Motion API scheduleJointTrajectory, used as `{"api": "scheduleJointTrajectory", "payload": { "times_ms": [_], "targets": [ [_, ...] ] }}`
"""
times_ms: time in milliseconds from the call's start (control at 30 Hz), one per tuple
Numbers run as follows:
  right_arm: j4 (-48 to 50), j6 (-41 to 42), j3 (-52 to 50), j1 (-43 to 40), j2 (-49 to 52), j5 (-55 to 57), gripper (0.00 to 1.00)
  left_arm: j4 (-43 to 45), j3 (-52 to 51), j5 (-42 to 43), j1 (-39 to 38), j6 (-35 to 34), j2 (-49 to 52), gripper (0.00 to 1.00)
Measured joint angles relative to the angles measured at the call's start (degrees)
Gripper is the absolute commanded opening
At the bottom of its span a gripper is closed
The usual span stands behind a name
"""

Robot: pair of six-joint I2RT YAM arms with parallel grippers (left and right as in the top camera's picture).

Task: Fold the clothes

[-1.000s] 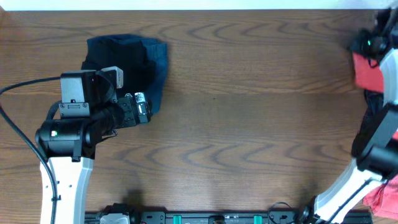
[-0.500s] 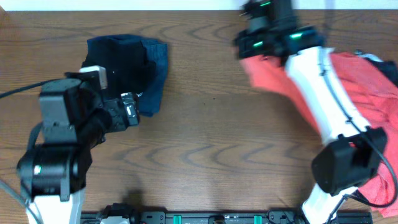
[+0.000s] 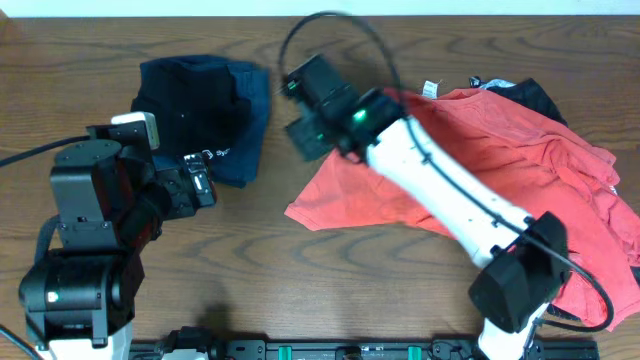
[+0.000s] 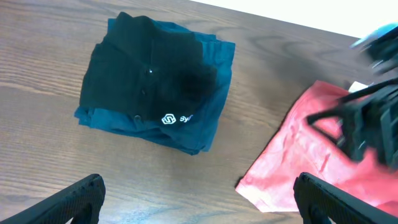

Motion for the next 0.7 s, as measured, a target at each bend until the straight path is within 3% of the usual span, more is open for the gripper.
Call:
{"api": "scheduleJointTrajectory", "payload": {
  "times_ms": [167,267,467,600,700],
  "targets": [
    [-0.5,2.0,0.0,-16.0,0.0,-0.5,0.78,0.1,0.0,0.4,0.0,-1.4,0.1,0.98],
    [-0.2,3.7,0.0,-27.8,0.2,-3.1,0.68,0.2,0.0,2.7,0.0,-2.3,0.5,0.98],
    [4.8,5.5,0.0,-46.7,4.0,-11.8,0.68,0.6,0.0,10.7,-1.4,-2.7,7.6,0.98],
    [5.3,5.4,0.0,-51.8,8.7,-15.6,0.68,2.6,-0.1,13.6,-6.2,0.0,17.8,0.99],
    [4.4,4.6,0.0,-53.1,11.3,-17.0,0.70,4.4,-0.1,13.9,-11.4,2.2,26.5,0.95]
  ]
}}
